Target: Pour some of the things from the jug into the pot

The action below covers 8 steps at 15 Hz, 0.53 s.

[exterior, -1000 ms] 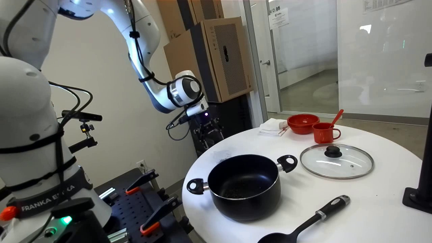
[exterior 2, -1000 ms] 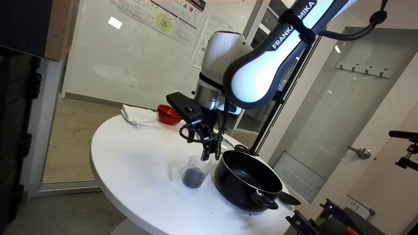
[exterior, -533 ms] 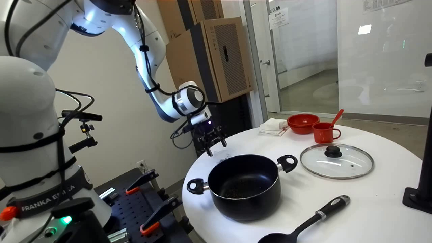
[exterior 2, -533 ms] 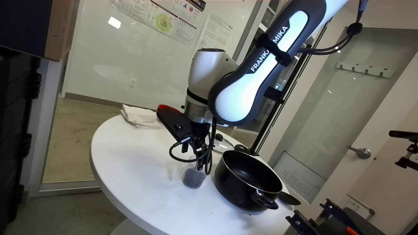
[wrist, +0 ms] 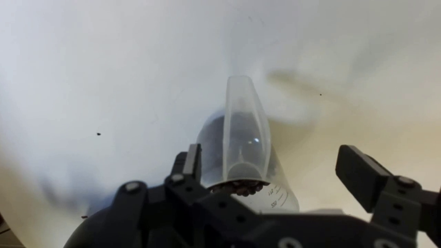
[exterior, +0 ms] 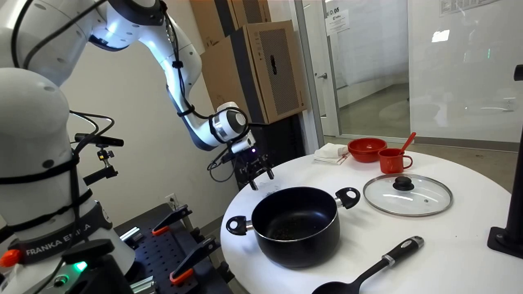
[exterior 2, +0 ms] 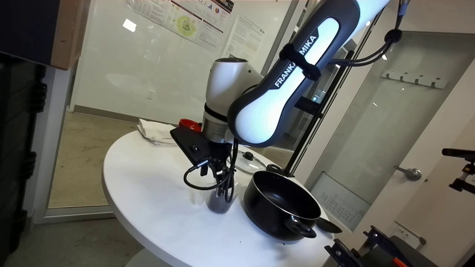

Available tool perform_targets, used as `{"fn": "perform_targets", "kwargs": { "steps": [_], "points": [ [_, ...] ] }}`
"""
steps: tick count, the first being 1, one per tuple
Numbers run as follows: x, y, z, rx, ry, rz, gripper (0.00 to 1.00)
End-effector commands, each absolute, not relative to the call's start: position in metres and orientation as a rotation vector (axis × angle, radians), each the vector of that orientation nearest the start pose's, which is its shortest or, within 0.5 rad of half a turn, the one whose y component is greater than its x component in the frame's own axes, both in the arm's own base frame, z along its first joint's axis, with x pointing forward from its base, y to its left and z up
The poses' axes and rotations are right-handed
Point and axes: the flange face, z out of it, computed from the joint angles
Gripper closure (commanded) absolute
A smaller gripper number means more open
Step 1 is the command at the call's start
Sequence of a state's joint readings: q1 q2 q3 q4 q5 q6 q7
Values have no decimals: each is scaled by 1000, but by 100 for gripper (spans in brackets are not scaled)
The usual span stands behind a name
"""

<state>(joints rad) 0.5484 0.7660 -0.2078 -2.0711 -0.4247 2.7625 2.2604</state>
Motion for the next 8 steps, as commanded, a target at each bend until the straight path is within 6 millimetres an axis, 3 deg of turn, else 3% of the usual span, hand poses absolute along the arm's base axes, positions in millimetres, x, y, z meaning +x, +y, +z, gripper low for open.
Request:
{"fn": "perform_targets", "kwargs": {
  "steps": [1,3,8],
  "points": [
    [520,202,54,-2415,2202,-406,29],
    [519,204,56,-2408,2203,-398,36],
    [519,203,58,-2386,2223,-380,76]
  ]
}}
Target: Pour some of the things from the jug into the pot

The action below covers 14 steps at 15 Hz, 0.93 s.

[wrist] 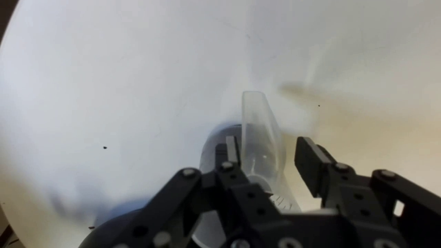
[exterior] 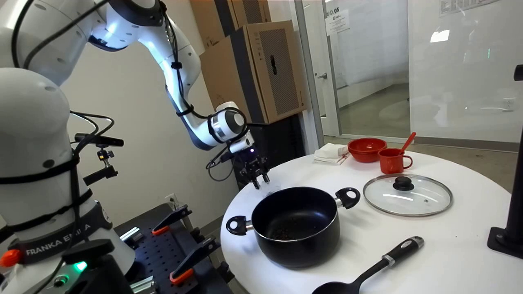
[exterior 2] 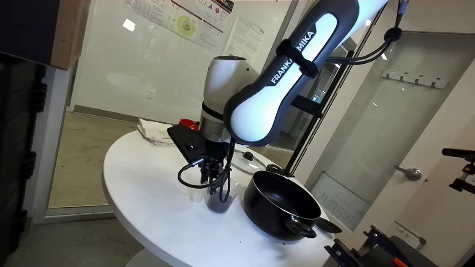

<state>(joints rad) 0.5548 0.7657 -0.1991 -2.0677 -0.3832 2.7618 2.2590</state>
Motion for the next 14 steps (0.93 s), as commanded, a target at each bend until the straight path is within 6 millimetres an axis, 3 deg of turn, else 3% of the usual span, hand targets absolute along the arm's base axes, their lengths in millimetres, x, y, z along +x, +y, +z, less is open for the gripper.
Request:
{"fn": "perform_targets", "kwargs": {
  "steps": [1,3,7,9,14],
  "points": [
    [519,203,58,-2385,2225,-379,83],
    [517,204,59,-2387,2232,-381,97],
    [516,206,68,-2386,2241,-353,93],
    [517,209,89,-2363,2264,-312,93],
    [529,218,172,-2312,2270,-235,93]
  ]
}}
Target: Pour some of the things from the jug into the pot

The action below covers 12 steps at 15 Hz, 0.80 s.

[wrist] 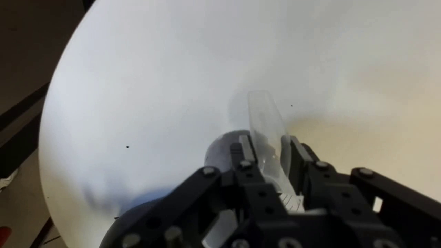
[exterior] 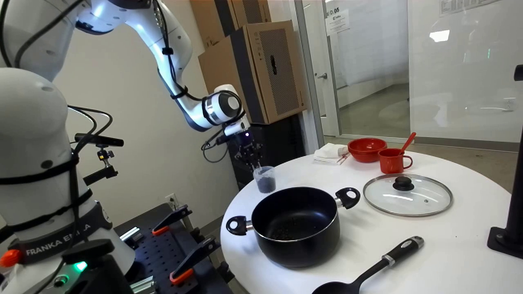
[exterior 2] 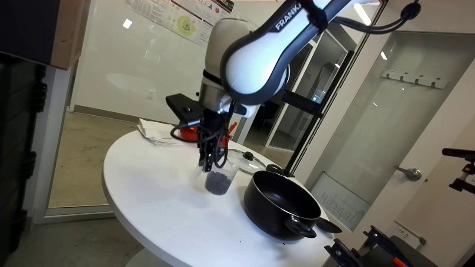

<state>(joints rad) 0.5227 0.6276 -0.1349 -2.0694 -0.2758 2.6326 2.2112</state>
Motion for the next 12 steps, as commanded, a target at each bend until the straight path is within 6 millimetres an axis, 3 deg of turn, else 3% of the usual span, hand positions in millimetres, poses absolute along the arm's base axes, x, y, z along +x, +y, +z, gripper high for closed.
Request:
{"fn": "perform_targets", "kwargs": {
  "steps": [1,6,9,12],
  "points": [
    [530,218,186,-2307,2269,-229,93],
    [532,188,257,-2286,2269,-219,93],
    [528,156,285,-2232,2317,-242,93],
    [512,123,305,-2157,2359,-253,93]
  ]
}}
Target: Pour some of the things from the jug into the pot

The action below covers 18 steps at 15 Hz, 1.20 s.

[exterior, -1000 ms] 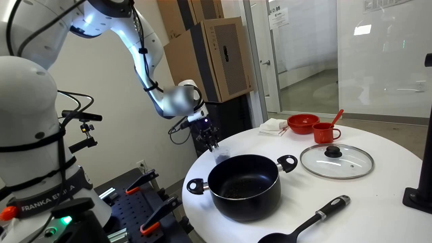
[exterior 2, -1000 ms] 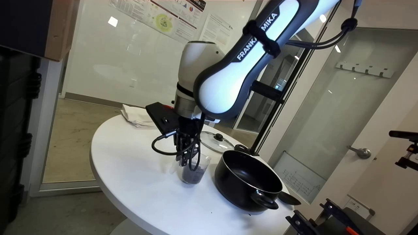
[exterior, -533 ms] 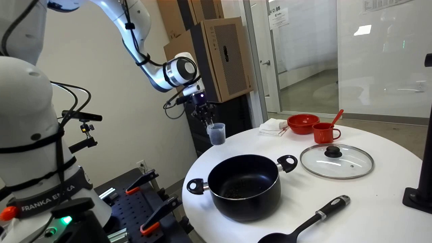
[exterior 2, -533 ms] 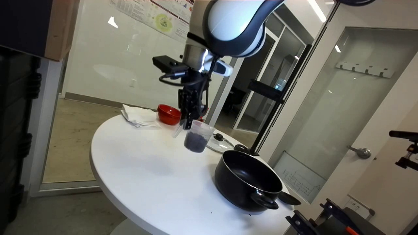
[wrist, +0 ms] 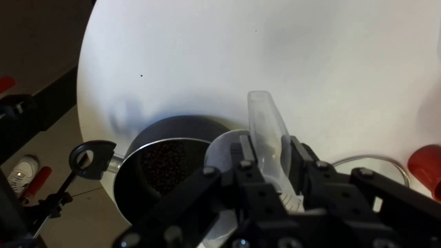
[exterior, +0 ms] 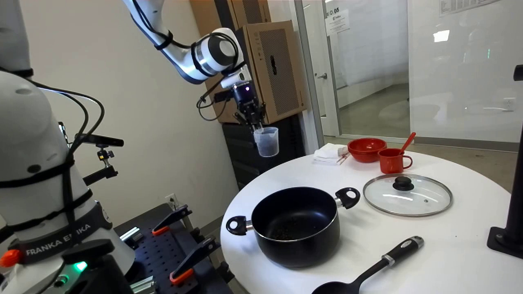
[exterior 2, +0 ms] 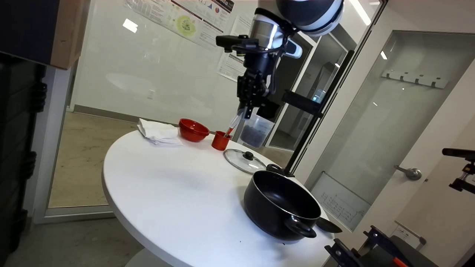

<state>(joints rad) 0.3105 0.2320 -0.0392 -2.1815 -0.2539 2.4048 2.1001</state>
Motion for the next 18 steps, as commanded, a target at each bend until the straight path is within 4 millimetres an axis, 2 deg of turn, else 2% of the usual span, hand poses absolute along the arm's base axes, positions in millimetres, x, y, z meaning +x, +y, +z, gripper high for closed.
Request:
{"fn": "perform_targets", "kwargs": {
  "steps": [1,3,7,9,13,15,18],
  "points": [
    [504,113,309,-2136,2371,-260,93],
    [487,96,309,-2118,2393,-234,93],
    [461,63,307,-2116,2323,-54,93],
    [455,58,304,-2118,2238,49,93],
    [459,45,302,-2122,2096,350,93],
    [464,25,294,-2097,2032,508,93],
    [473,-5,288,-2021,2028,723,93]
  ]
}}
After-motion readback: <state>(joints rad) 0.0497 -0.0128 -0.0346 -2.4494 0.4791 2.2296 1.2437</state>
